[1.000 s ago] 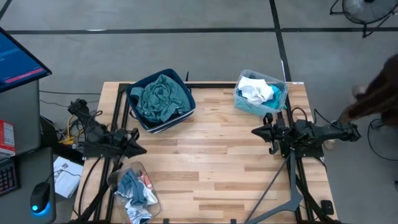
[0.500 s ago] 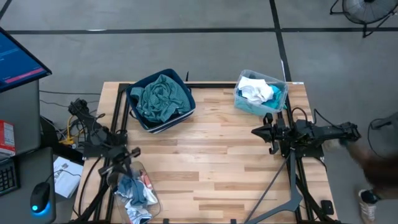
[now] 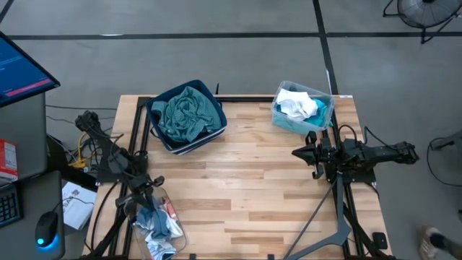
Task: Pick & Place Cloths
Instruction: Return to Home Position
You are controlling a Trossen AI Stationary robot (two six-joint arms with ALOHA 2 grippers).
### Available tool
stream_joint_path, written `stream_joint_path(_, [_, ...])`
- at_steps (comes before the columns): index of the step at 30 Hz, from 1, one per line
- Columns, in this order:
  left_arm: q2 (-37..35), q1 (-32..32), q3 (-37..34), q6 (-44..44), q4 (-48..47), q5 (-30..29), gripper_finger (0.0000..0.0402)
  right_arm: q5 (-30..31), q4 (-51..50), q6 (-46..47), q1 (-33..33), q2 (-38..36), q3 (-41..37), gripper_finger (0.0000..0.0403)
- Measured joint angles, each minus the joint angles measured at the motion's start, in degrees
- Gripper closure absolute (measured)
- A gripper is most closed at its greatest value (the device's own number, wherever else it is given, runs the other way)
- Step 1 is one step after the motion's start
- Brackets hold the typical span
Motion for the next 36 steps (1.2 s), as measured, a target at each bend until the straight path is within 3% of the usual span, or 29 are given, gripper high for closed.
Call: stream_joint_path(36, [2.76, 0.00, 0.00, 0.13, 1.67, -0.29, 0.0400, 0.00, -0.01, 0.01, 0.00, 0.00, -0.04, 0.0386])
